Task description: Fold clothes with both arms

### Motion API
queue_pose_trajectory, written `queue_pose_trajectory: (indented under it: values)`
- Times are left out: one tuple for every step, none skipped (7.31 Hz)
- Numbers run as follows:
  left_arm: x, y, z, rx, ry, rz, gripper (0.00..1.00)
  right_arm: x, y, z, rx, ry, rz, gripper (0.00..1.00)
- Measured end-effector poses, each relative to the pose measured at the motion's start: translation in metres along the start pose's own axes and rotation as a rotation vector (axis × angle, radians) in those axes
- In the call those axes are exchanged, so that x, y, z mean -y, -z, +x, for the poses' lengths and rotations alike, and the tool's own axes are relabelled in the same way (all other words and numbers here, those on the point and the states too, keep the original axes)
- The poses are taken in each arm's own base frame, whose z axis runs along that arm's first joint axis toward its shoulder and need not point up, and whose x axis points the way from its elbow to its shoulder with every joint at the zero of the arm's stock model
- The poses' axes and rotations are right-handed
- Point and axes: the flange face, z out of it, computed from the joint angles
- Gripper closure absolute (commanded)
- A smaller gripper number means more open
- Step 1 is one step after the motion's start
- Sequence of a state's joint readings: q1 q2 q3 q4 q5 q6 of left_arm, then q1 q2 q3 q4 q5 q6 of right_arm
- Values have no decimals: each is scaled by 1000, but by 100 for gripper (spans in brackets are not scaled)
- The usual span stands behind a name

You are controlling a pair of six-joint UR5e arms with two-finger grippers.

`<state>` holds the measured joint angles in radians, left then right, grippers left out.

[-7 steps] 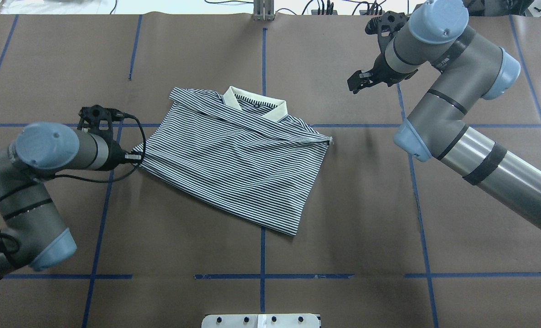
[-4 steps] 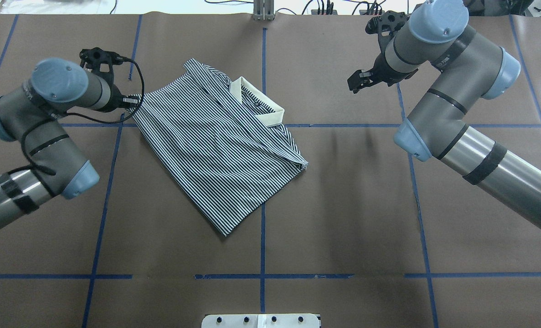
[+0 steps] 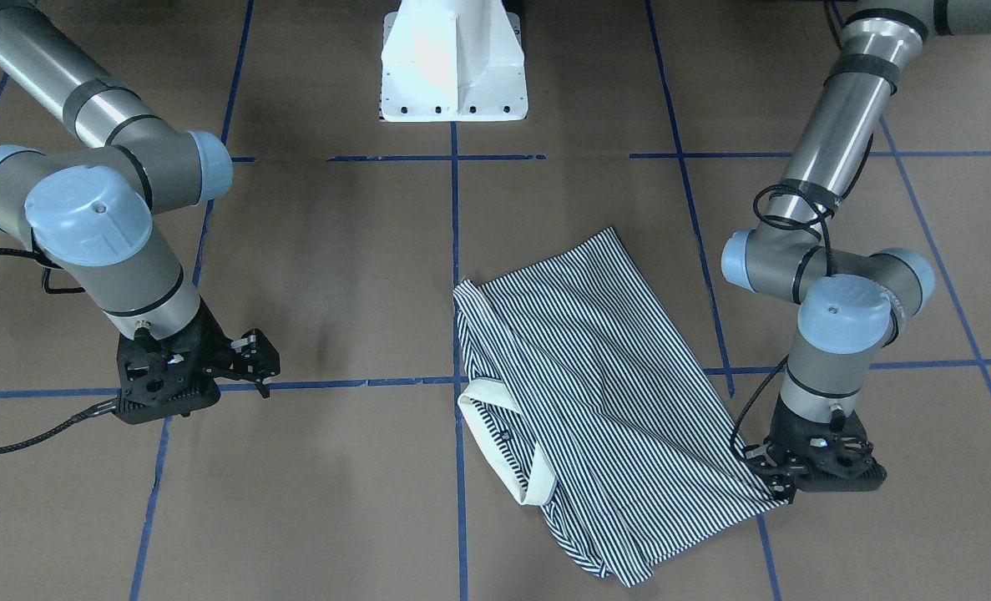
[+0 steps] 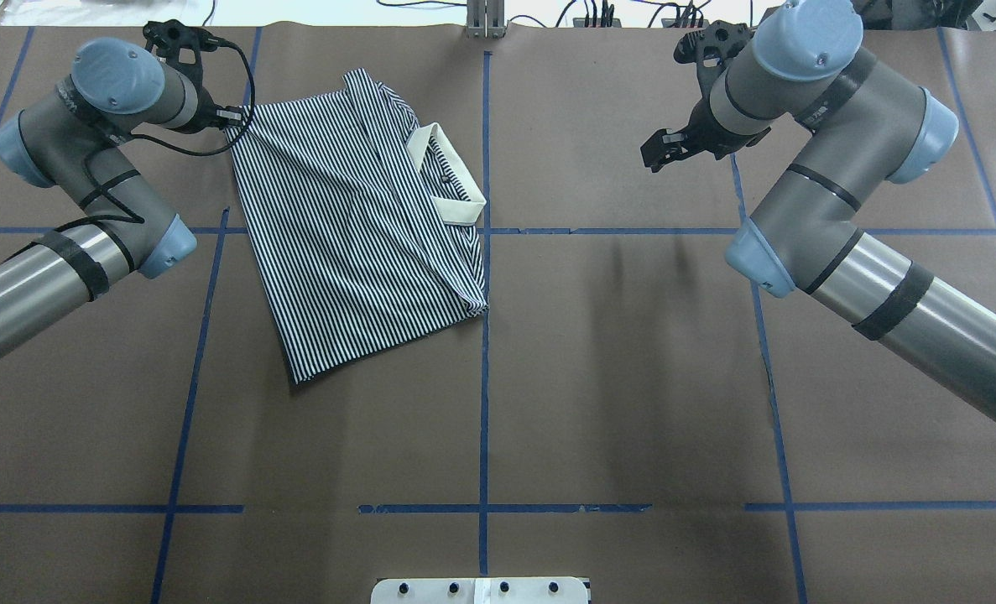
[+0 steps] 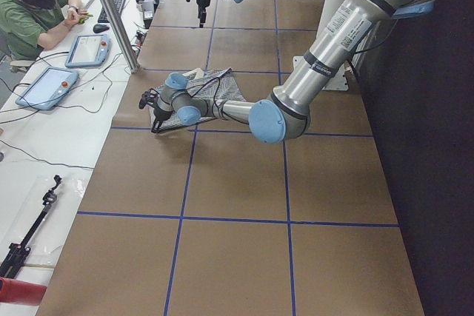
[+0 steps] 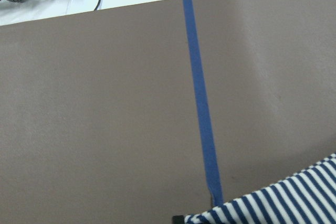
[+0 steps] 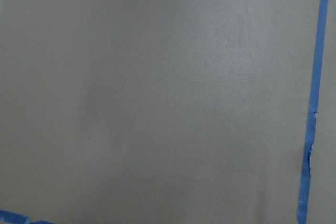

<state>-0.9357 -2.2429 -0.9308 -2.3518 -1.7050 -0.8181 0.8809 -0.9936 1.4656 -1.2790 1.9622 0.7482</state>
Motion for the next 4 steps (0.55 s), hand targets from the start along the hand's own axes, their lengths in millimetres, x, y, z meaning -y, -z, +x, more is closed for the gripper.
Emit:
queue_pose_trajectory:
  values:
    - [-1, 2, -5, -7, -4, 10, 0, -3, -3, -8, 5, -24, -3, 0]
    - [-1, 11, -8, -32, -7, 26, 0, -7, -6, -29, 12, -59, -2, 3]
    - [0, 22, -9, -67, -8, 29, 0, -9, -10, -63, 16, -106, 14, 17]
    - [-2, 30, -10, -100, -10, 21, 0, -8, -13, -105, 18, -178, 41, 29]
